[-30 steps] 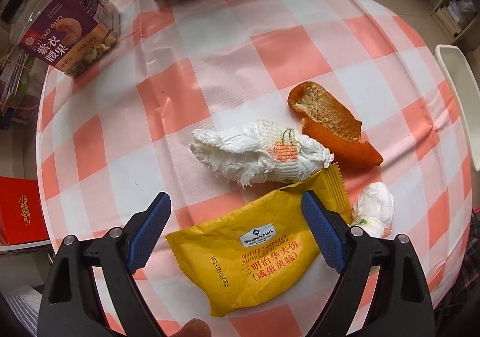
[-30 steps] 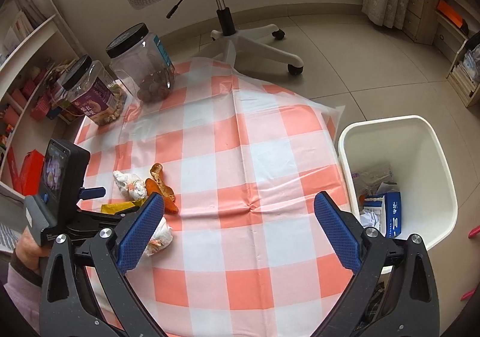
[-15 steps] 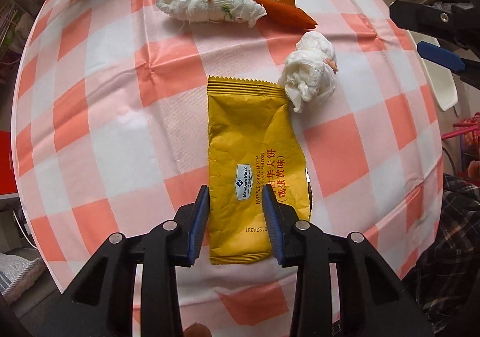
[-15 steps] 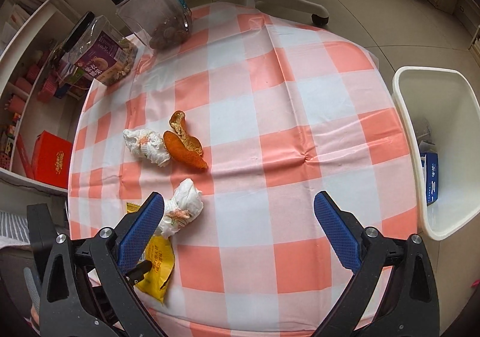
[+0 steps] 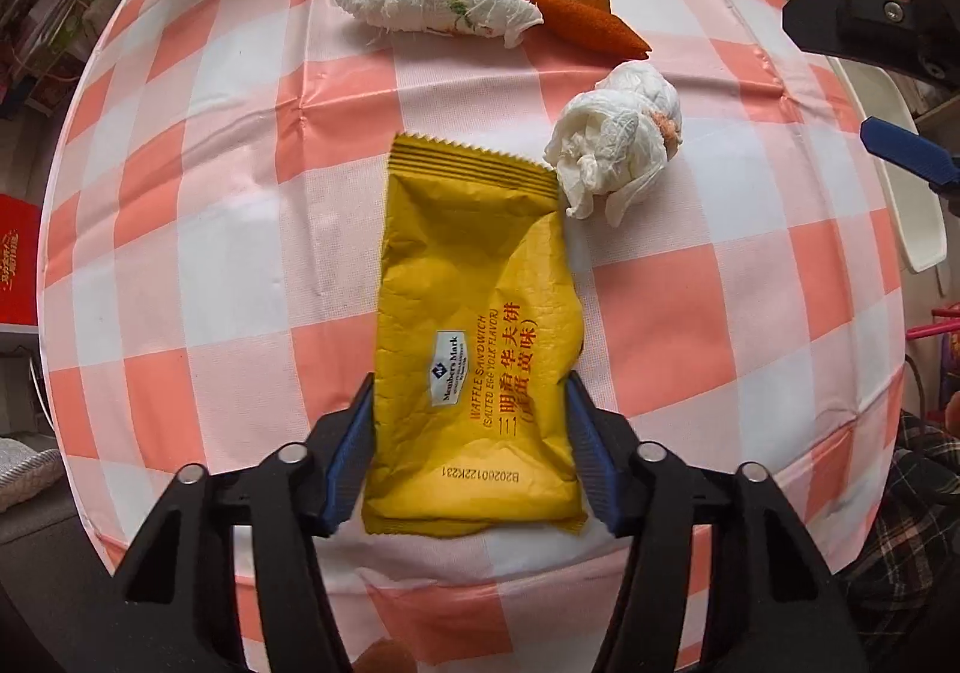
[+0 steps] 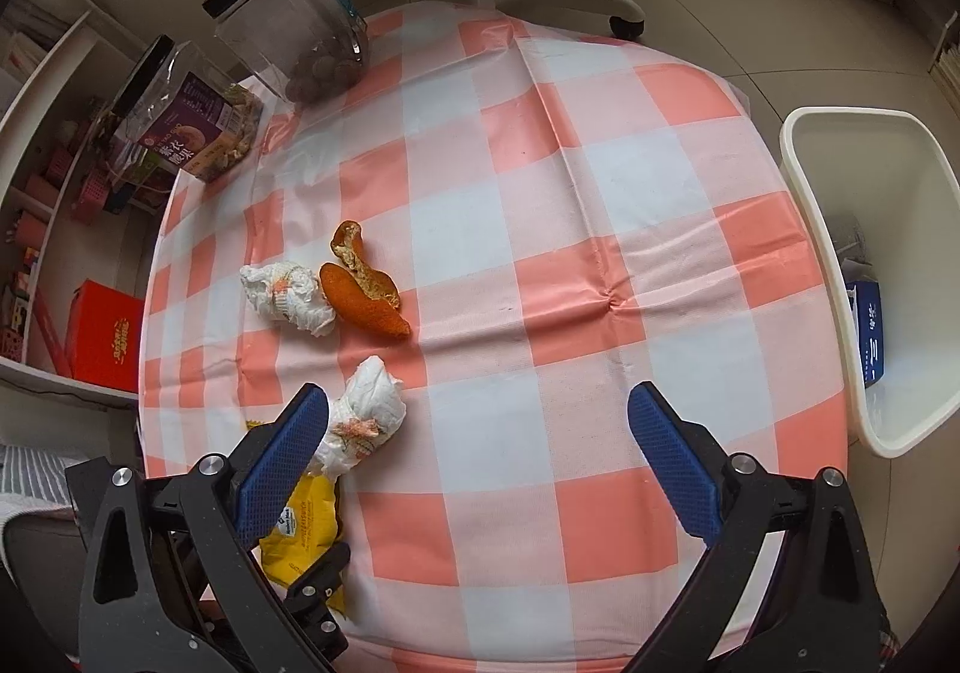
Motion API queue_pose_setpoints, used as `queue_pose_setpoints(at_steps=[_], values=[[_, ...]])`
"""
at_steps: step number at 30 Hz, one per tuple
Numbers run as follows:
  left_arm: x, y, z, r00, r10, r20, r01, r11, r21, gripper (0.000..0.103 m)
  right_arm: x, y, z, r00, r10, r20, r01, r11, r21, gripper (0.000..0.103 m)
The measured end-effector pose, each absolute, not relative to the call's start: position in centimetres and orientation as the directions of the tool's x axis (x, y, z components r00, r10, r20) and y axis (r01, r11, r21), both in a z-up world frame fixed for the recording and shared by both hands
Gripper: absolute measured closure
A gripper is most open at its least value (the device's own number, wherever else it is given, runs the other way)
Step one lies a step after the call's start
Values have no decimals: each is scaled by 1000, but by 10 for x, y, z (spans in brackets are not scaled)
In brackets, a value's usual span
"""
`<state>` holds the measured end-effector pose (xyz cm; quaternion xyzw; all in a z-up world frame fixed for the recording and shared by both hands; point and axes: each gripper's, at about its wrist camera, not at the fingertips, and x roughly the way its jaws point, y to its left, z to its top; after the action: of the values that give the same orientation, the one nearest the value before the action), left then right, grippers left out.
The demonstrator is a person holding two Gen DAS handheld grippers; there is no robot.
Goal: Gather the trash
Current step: 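Grasp the yellow snack packet with the left gripper while the right gripper grasps a white tissue wad, then carry the tissue wad over the wastebasket and release it with the right gripper while the left carries the packet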
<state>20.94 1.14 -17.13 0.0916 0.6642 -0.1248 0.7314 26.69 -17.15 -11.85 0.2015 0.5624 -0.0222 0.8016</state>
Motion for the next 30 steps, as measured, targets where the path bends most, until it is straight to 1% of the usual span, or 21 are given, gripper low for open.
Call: queue_pose_setpoints(at_steps=[1, 2, 3, 7, 10, 13, 15, 17, 19, 21, 24, 27, 30], values=[[207, 14, -167, 92, -69, -993, 291, 956, -39, 70, 267, -170, -120, 362, 193, -912, 260, 918, 298, 7], [205, 18, -160, 116, -71, -991, 276, 961, -37, 87, 268, -168, -121, 357, 195, -914, 254, 921, 296, 7], [202, 25, -153, 139, -82, -987, 251, 967, -45, 88, 268, -165, -123, 350, 196, -916, 247, 924, 292, 7], [197, 60, -116, 232, -112, -966, 92, 991, -93, 88, 269, -144, -136, 310, 211, -927, 207, 937, 282, 7], [191, 83, -81, 314, -71, -947, -18, 997, -81, 88, 269, -124, -147, 285, 226, -931, 185, 941, 285, 7], [201, 90, -55, 382, -66, -922, -80, 991, -104, 88, 271, -105, -154, 282, 217, -935, 153, 951, 267, 8], [202, 90, -51, 406, -59, -912, -100, 989, -109, 88, 274, -94, -159, 281, 207, -937, 126, 960, 250, 18], [205, 94, -51, 423, -38, -905, -99, 991, -88, 88, 274, -86, -160, 299, 178, -937, 100, 971, 217, 40], [206, 94, -52, 425, -25, -905, -100, 992, -75, 88, 275, -81, -160, 303, 207, -930, 60, 970, 236, 64], [212, 92, -57, 424, -19, -906, -104, 992, -69, 88, 274, -81, -154, 315, 236, -919, 54, 963, 266, 65], [218, 98, -59, 435, -10, -900, -123, 990, -70, 88, 270, -82, -129, 380, 254, -889, 13, 960, 280, 65], [217, 104, -51, 467, -16, -884, -147, 985, -95, 88, 265, -88, -97, 451, 290, -844, -25, 949, 313, 65], [214, 104, -36, 524, -17, -852, -150, 982, -112, 88, 256, -94, -70, 515, 288, -807, -60, 952, 301, 65]])
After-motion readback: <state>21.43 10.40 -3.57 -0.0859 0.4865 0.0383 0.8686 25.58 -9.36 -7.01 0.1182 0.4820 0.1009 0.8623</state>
